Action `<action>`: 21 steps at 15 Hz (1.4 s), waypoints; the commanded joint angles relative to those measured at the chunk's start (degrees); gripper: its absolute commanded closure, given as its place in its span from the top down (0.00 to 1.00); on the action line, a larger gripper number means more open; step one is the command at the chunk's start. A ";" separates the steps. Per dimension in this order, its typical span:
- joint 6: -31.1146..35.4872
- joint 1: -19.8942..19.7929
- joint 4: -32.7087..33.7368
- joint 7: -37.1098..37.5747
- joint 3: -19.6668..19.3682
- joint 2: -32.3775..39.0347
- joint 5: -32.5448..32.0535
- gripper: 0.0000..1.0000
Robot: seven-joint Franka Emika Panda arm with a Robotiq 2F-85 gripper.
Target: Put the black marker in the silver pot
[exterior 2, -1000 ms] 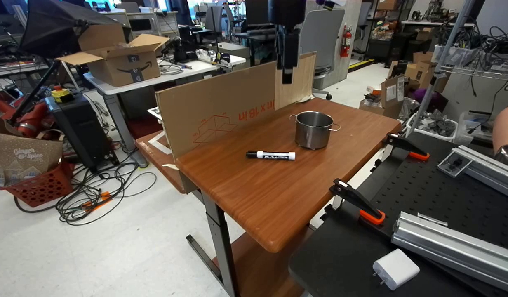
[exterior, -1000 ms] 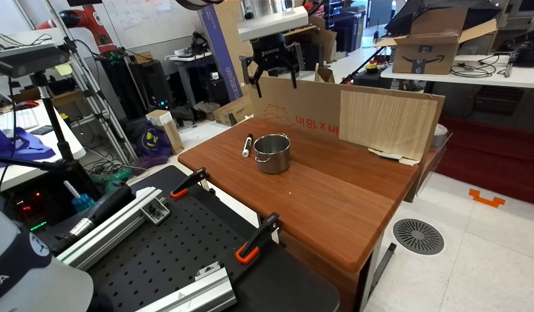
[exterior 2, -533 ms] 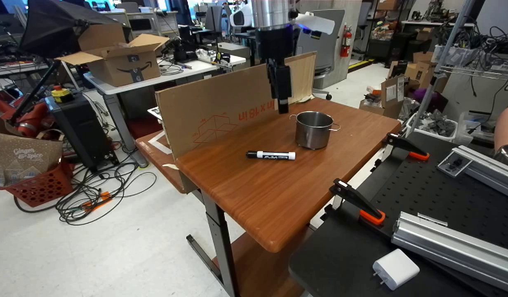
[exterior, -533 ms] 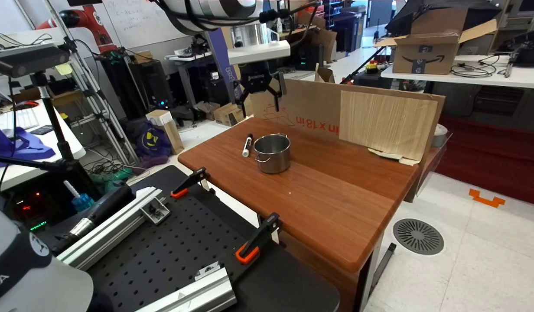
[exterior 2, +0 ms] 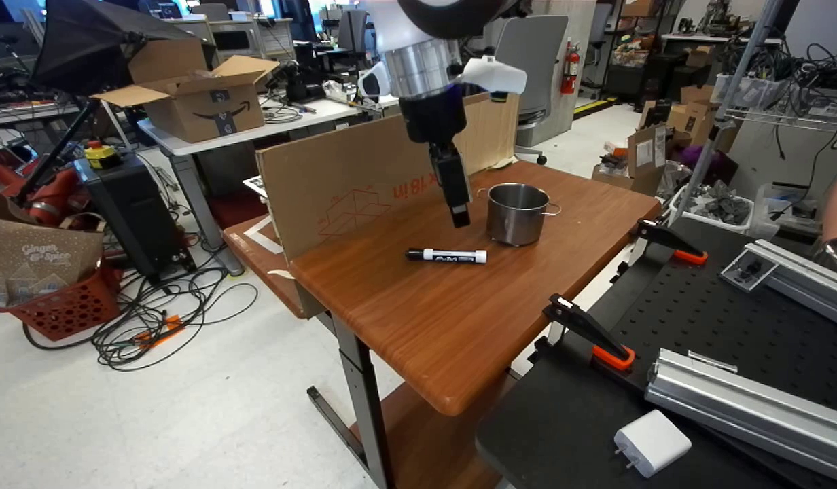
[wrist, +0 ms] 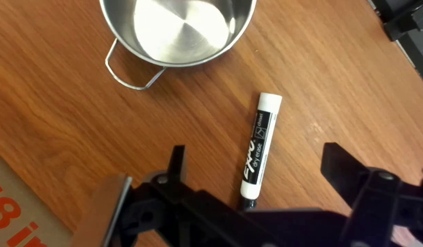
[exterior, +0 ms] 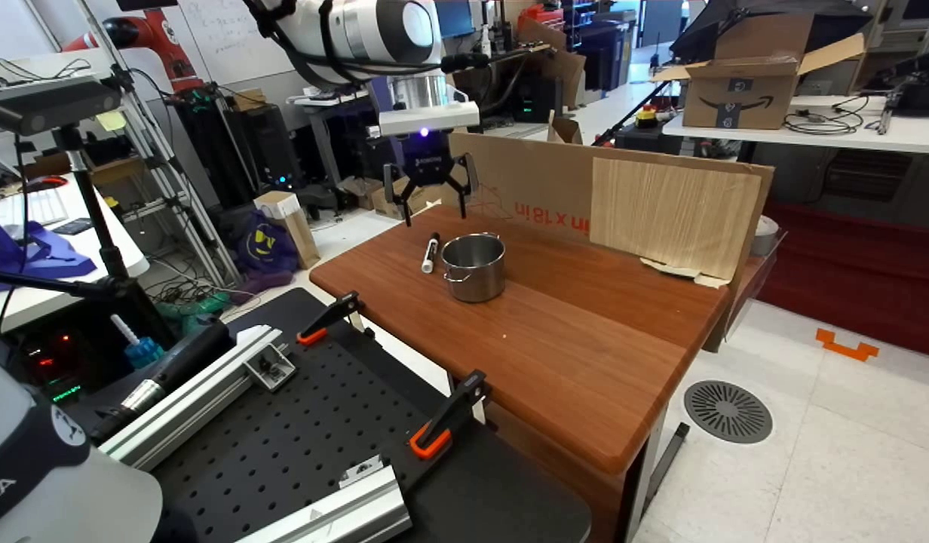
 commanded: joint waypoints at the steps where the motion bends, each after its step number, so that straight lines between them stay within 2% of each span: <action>1: -4.42 1.23 4.73 3.86 -0.40 4.80 -2.32 1.00; 11: -8.18 5.66 10.97 12.15 -1.22 12.05 -6.74 1.00; 12: -8.23 5.96 11.22 12.56 -1.26 12.17 -7.14 0.75; 14: -8.23 6.29 11.69 13.08 -1.34 12.35 -7.65 0.66; 21: -8.25 6.34 12.35 13.55 -1.73 12.57 -9.05 0.12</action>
